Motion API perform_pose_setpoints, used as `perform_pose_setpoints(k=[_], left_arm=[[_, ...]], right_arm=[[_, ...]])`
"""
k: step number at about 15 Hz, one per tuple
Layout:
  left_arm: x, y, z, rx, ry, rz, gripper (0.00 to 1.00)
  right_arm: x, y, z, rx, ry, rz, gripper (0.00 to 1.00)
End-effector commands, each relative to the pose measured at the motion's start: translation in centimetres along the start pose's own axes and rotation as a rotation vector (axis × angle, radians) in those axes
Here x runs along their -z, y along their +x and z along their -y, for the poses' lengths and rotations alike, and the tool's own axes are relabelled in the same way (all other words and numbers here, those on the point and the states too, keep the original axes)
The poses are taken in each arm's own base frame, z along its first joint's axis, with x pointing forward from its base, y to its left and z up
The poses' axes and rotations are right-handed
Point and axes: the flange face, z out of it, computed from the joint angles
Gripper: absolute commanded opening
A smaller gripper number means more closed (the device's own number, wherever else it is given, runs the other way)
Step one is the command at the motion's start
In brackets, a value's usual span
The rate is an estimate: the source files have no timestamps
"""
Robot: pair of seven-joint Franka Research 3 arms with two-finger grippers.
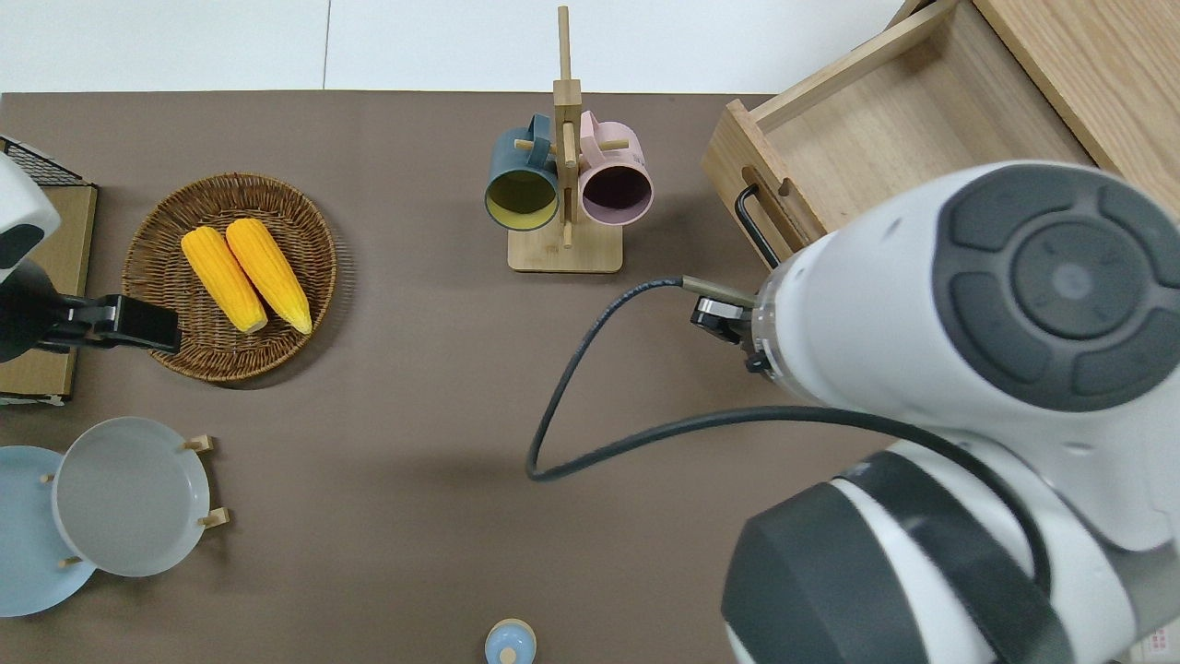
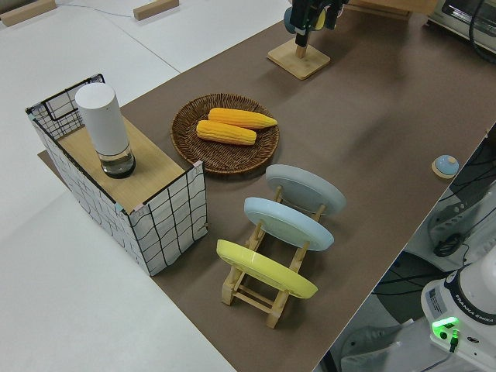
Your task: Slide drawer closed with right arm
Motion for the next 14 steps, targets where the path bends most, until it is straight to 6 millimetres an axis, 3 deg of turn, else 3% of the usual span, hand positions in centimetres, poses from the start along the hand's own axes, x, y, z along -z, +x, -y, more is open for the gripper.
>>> perform_pose_setpoints(k=[1,9,14], left_arm=[[0.4,0.1,0.1,-0.011,0.016,0.005,0.99],[0.3,0.1,0.1,-0.011,0.016,0.007,0.99],[0.4,0.1,0.1,-0.011,0.016,0.005,0.99]], right_arm=[[-3.5,0.6,1.9,-0.204,-0.010,0.017,0.000],[-12.2,3.0,3.1,-0.610,-0.064,0.106,0.000],[-13.9,4.5,2.8,-0.640,-0.073,0.065,0.000]])
